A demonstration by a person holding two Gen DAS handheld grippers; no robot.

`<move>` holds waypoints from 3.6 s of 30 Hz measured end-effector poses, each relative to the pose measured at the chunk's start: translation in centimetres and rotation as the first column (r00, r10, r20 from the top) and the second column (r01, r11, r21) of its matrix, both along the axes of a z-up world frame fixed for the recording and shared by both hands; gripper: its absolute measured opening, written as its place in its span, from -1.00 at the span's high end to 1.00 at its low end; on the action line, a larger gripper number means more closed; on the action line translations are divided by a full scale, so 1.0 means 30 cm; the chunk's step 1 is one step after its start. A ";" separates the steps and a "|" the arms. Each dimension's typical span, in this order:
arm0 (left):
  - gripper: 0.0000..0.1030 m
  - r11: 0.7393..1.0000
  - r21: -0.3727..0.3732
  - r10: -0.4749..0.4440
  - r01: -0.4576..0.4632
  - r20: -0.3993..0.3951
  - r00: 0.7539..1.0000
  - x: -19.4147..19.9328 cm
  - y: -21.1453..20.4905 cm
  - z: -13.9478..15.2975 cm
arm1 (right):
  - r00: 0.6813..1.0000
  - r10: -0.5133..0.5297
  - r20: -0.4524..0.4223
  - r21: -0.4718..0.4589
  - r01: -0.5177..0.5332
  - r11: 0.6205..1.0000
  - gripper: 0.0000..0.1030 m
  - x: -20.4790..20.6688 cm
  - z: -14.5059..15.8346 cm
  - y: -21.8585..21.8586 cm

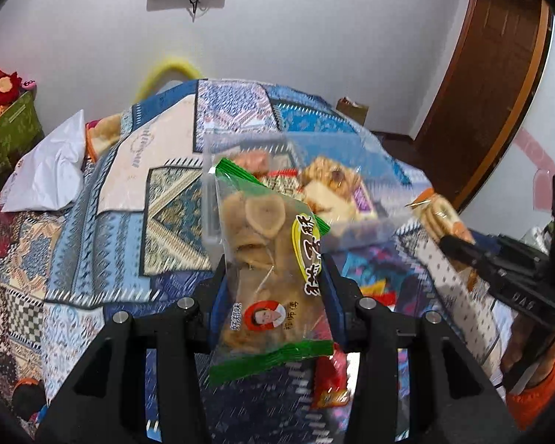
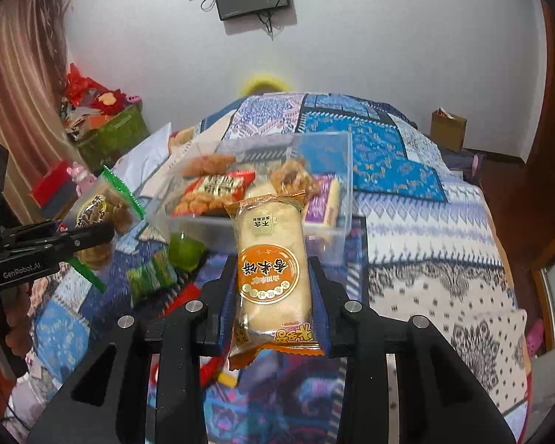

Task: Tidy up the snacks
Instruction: 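Carry both held snacks over the clear box and open both grippers, then grasp the green pea bag with the left gripper while the right grasps the red bag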

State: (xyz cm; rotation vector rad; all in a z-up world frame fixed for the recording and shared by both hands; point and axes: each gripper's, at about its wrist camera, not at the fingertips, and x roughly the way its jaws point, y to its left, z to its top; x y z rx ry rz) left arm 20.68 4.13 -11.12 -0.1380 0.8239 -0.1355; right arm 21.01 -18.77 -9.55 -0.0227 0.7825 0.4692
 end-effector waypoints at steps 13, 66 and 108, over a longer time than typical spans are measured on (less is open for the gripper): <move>0.13 0.999 -0.030 -0.020 0.021 0.046 0.999 0.224 -0.056 0.056 | 0.998 -0.028 0.047 0.001 0.028 1.000 0.37 0.187 0.043 0.028; -0.12 0.999 0.024 -0.039 0.039 -0.020 0.999 0.480 -0.181 0.004 | 0.999 0.006 0.040 -0.117 -0.001 0.993 0.04 0.331 0.027 0.080; -0.34 0.995 0.081 -0.035 0.052 -0.199 0.979 -0.100 0.144 -0.291 | 0.977 0.013 -0.214 -0.116 -0.039 0.993 -0.70 -0.104 -0.246 0.309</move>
